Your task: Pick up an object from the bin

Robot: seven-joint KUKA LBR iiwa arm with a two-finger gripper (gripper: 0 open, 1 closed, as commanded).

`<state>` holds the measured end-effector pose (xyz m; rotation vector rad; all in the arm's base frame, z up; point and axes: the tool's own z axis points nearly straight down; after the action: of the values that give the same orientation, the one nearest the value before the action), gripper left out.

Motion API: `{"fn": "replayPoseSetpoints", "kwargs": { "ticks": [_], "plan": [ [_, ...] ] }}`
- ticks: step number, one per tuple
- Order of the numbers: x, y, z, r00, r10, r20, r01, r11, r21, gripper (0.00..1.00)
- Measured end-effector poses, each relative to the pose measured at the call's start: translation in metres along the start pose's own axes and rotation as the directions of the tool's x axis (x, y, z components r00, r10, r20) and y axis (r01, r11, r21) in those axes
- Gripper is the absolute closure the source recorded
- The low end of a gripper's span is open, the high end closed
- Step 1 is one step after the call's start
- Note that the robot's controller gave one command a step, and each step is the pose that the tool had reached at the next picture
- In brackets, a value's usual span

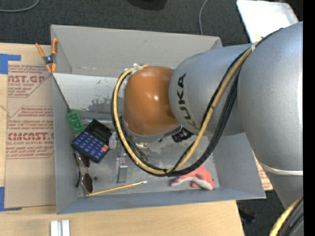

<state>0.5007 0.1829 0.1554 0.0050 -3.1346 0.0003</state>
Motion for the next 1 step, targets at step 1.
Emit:
{"fn": "replayPoseSetpoints", "kwargs": {
  "ticks": [1],
  "plan": [
    [-0.0019,-0.0011,-0.0044,1.000,0.002,0.007,-0.002,1.000,-0.001,0.00]
  ]
}}
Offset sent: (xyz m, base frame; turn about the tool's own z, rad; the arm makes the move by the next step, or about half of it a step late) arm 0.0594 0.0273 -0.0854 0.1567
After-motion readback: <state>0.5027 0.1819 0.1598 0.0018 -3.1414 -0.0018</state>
